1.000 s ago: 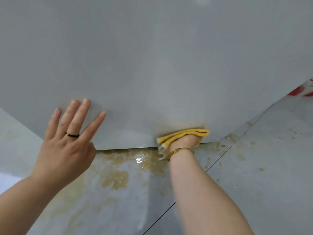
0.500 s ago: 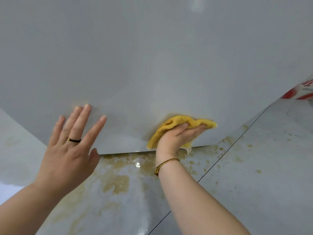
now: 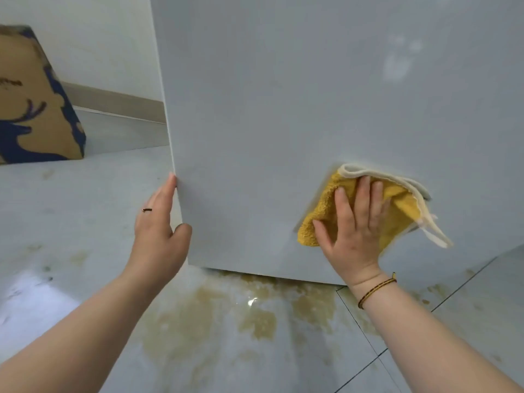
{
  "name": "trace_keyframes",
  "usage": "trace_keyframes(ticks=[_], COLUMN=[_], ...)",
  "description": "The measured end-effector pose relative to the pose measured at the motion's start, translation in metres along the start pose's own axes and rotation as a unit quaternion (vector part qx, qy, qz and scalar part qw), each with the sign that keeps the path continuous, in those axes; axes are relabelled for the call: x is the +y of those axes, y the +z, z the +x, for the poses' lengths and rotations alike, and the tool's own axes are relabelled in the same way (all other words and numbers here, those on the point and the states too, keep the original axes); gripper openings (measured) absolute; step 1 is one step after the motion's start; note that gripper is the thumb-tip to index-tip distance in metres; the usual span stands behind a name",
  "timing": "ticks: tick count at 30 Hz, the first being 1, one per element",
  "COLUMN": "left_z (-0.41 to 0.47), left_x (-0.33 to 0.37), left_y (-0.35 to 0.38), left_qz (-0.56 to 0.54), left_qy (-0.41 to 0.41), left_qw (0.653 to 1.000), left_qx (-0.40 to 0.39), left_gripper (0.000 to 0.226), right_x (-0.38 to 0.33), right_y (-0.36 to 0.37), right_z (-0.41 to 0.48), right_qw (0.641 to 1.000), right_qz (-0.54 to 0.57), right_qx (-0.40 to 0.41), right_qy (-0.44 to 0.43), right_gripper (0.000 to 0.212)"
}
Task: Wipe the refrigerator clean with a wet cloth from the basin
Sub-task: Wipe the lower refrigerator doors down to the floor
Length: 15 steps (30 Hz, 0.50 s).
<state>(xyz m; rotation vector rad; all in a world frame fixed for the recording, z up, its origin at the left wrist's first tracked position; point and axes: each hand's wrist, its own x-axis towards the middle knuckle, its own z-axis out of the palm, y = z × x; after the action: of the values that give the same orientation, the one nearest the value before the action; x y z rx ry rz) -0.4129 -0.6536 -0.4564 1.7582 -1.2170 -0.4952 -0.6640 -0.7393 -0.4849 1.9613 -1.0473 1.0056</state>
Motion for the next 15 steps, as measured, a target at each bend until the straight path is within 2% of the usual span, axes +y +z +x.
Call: trace_keyframes(ticks=[2, 4, 9, 13, 15], left_z=[0.002, 0.006, 0.016, 0.02, 0.02], left_x=[0.004, 0.008, 0.009, 0.009, 0.01], left_y=[-0.005, -0.011, -0.032, -0.043, -0.043], left_qz=[-0.074, -0.141, -0.214, -0.242, -0.257], left_qy=[-0.034, -0.07, -0.111, -0.122, -0.13], left_qw=[0.996, 0.987, 0.966, 0.954, 0.949], left_qx=[-0.024, -0.036, -0.097, -0.13, -0.131], left_gripper=[0.071, 0.07, 0.066, 0.062, 0.061], right_x=[-0.007, -0.019, -0.078, -0.107, -0.117], right_y=[-0.001, -0.003, 0.003, 0.023, 0.028], right_z=[0.032, 0.066, 0.105, 0.093, 0.088], right_qw=[0.998, 0.994, 0.999, 0.996, 0.993], right_qz=[-0.021, -0.041, -0.025, -0.003, 0.017], right_qx=[0.018, 0.035, 0.016, 0.045, 0.035], right_qy=[-0.064, -0.095, -0.037, -0.077, -0.107], right_gripper=[0.052, 0.053, 0.085, 0.067, 0.059])
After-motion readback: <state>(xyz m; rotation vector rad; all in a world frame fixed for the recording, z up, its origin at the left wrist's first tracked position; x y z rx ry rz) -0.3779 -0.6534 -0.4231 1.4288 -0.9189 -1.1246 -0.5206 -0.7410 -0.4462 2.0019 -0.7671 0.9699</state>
